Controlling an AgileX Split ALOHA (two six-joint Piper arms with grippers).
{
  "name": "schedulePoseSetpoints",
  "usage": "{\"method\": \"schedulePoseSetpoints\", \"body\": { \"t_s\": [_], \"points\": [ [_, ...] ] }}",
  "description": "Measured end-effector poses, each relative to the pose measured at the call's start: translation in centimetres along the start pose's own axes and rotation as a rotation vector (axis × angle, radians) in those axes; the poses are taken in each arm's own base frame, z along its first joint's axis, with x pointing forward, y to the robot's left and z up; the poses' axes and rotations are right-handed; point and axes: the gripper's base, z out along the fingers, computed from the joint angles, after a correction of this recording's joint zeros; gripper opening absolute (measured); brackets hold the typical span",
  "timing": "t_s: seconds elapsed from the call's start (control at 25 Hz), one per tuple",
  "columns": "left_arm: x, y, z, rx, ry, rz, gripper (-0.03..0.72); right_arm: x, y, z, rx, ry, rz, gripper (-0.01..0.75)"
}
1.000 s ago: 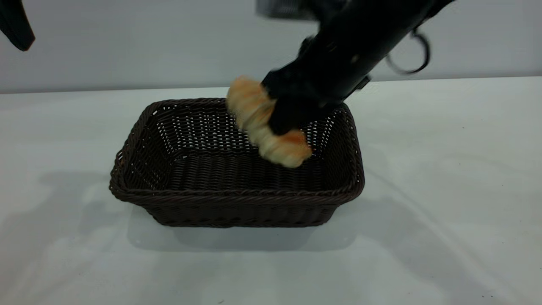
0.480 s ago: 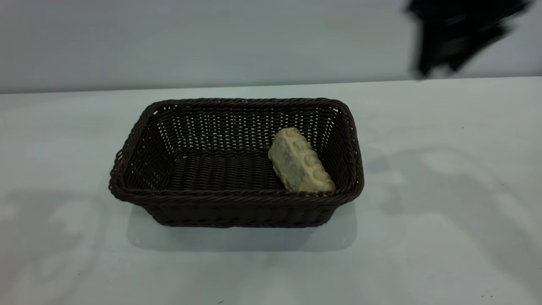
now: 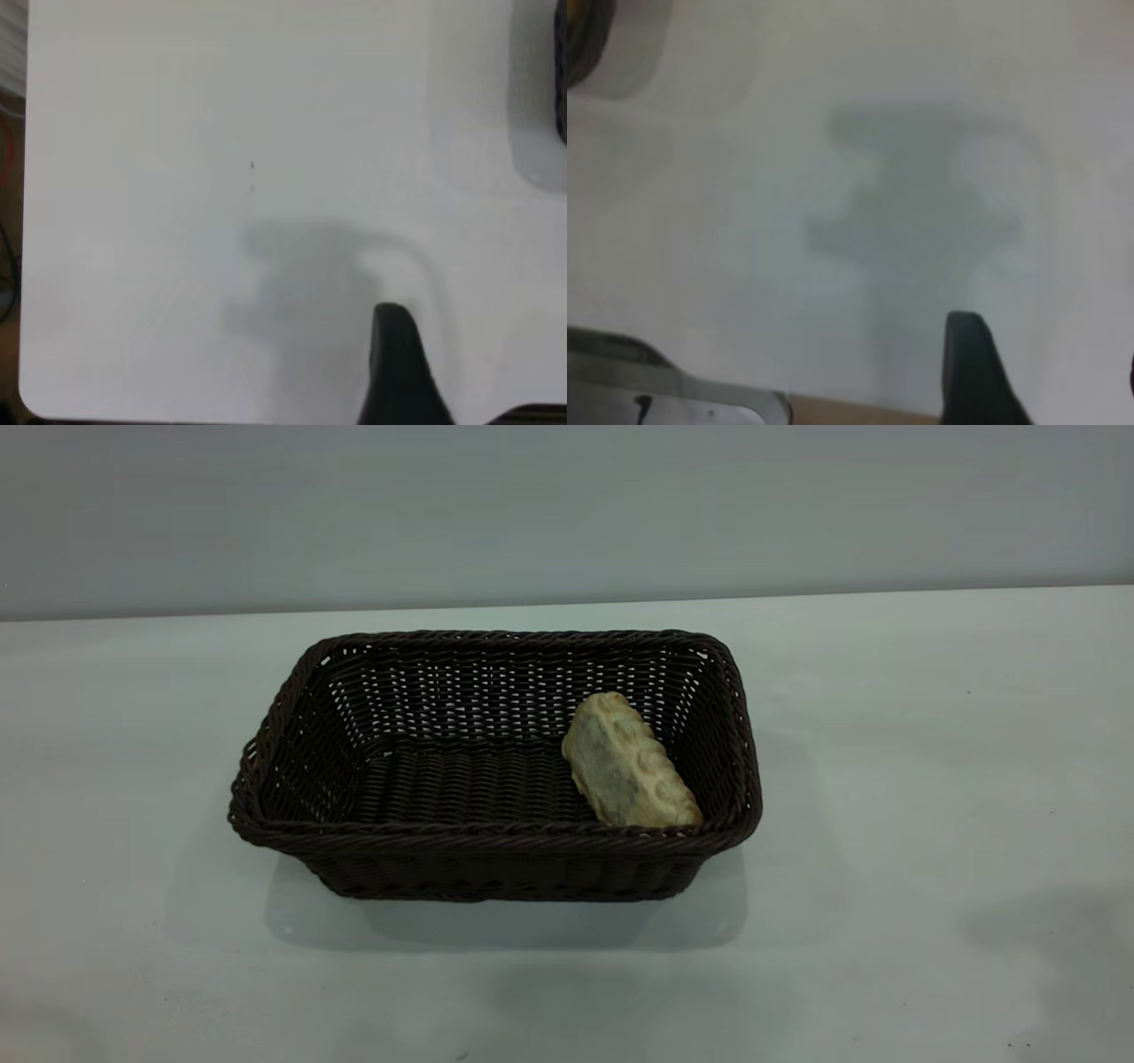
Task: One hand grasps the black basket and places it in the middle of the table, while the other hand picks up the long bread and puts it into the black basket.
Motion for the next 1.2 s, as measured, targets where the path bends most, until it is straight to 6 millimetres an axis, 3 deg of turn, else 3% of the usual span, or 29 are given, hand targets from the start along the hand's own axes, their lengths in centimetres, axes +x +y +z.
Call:
{"method": "schedulePoseSetpoints", "body": {
  "t_s": [0.28,0.52,0.92,1.2],
  "points": [
    [7.1,0.5,-1.6,0.006,-0.105,-0.031,0.532,9.6,0.0,-5.6,-0.011,-0.243,0.018,0.401],
    [12.0,0.7,-1.2,0.015,-0.2,-0.066,0.532,15.6,0.0,-7.3,-0.008,-0.42,0.024,0.401],
    [17.3,0.9,-1.2,0.026,-0.367,-0.096,0.532,19.2,0.3,-4.9,-0.015,-0.432,-0.015,0.401],
    [19.4,1.0,-1.0,0.02,-0.324,-0.106,0.532,20.6,0.4,-5.1,-0.02,-0.523,-0.016,0.401]
  ]
}}
